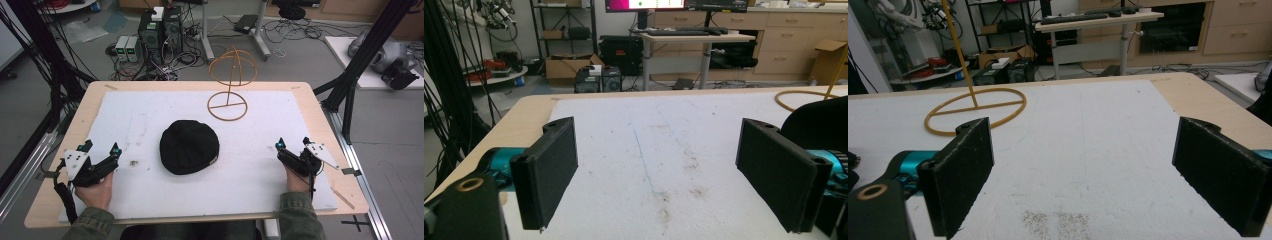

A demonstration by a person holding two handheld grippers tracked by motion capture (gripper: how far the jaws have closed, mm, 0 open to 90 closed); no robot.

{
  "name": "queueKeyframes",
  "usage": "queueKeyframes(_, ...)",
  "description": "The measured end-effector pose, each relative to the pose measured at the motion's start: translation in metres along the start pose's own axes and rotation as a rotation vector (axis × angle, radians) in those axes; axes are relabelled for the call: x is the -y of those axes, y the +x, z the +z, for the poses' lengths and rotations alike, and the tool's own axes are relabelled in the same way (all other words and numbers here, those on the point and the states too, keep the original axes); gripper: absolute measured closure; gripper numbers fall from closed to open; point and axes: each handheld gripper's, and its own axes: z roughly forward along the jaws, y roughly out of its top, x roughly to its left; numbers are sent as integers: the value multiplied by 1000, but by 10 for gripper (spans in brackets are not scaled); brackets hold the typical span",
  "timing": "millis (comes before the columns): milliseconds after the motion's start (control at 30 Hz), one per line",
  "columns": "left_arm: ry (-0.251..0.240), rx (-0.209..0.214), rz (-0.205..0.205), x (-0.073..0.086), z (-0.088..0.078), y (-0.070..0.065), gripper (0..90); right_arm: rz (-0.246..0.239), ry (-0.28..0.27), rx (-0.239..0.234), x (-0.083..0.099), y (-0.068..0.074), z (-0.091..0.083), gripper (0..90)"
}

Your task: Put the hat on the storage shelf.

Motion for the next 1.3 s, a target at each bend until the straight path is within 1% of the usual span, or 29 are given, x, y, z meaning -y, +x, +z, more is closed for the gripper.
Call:
queueKeyframes(67,-1,1,4,-1,0,0,172,1,0,-2,0,0,0,87)
queueKeyframes(233,-6,22,6,-4,1,-1,172,3,8,-6,0,1,1,87)
queueKeyframes(367,-9,41,-2,-7,2,-3,169,3,15,-8,1,1,2,87)
queueKeyframes(600,-5,81,24,-13,4,-10,169,3,15,-11,1,1,2,87)
queueKeyframes(700,-3,125,41,-19,6,-13,184,4,22,-18,1,0,3,87)
queueKeyframes(733,-3,125,41,-19,6,-13,185,4,22,-18,1,0,3,87)
queueKeyframes(833,-14,143,46,-22,7,-17,189,3,30,-21,2,0,5,87)
queueKeyframes(933,-8,172,45,-24,9,-21,190,-3,25,-18,1,-1,4,87)
queueKeyframes(1000,8,195,44,-25,11,-24,189,1,27,-18,1,-1,4,87)
queueKeyframes(1033,15,212,39,-26,13,-27,190,-1,26,-16,1,-1,4,87)
queueKeyframes(1133,42,261,40,-28,17,-34,189,0,26,-15,1,-1,4,87)
queueKeyframes(1167,46,272,44,-28,18,-37,190,8,30,-14,1,-1,4,87)
queueKeyframes(1233,55,289,56,-28,19,-41,189,1,26,-15,1,-1,4,87)
queueKeyframes(1300,55,297,51,-29,20,-44,189,-4,23,-17,1,-1,4,87)
